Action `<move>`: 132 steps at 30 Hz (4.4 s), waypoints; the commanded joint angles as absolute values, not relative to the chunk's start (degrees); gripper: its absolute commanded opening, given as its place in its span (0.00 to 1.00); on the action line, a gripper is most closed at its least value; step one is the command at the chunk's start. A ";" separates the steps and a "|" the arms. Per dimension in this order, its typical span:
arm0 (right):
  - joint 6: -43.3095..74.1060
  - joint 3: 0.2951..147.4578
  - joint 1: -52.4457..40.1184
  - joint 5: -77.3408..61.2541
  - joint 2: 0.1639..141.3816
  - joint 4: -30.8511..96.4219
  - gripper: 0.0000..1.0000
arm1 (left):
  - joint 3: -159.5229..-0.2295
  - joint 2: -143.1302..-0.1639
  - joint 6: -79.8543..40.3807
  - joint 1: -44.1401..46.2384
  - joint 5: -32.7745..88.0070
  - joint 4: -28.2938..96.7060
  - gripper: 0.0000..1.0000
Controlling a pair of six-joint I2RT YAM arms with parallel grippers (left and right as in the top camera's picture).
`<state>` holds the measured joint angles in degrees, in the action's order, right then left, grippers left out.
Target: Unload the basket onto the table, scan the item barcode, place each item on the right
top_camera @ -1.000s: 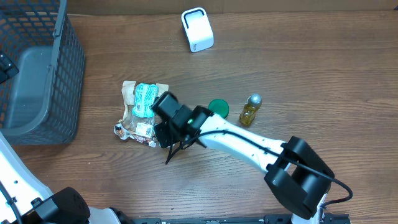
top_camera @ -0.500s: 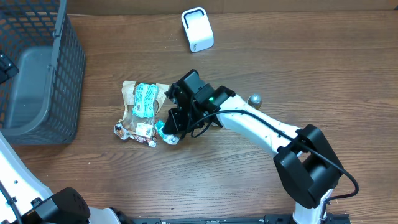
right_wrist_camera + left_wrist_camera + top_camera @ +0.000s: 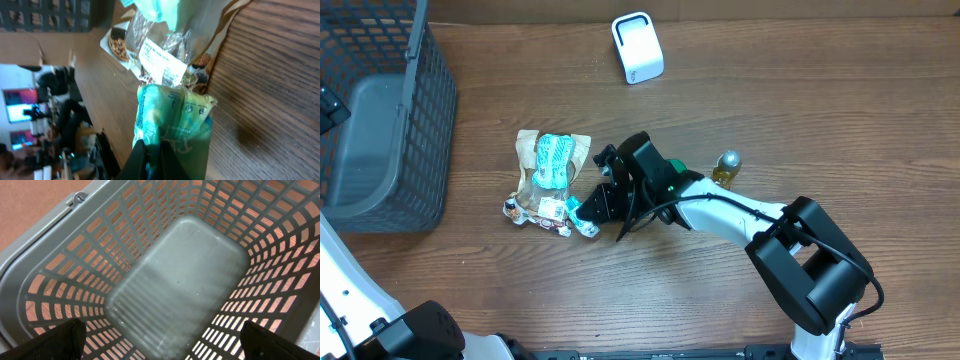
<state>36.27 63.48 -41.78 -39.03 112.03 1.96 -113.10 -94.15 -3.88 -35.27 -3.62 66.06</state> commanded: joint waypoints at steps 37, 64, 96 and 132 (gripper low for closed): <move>38.72 58.24 -41.82 -27.86 107.02 0.75 0.32 | -114.10 -94.61 -2.76 -35.22 -3.11 66.02 0.99; 18.24 77.23 -43.57 -10.92 104.88 35.22 0.66 | -114.10 -94.61 -2.76 -35.22 -3.11 66.02 1.00; 17.69 77.23 -53.15 4.43 115.66 30.26 0.52 | -114.10 -94.61 -2.76 -35.22 -3.11 66.02 0.99; 17.96 77.43 -52.38 11.66 115.61 25.15 0.18 | -114.10 -94.61 -2.76 -35.22 -3.14 66.02 0.99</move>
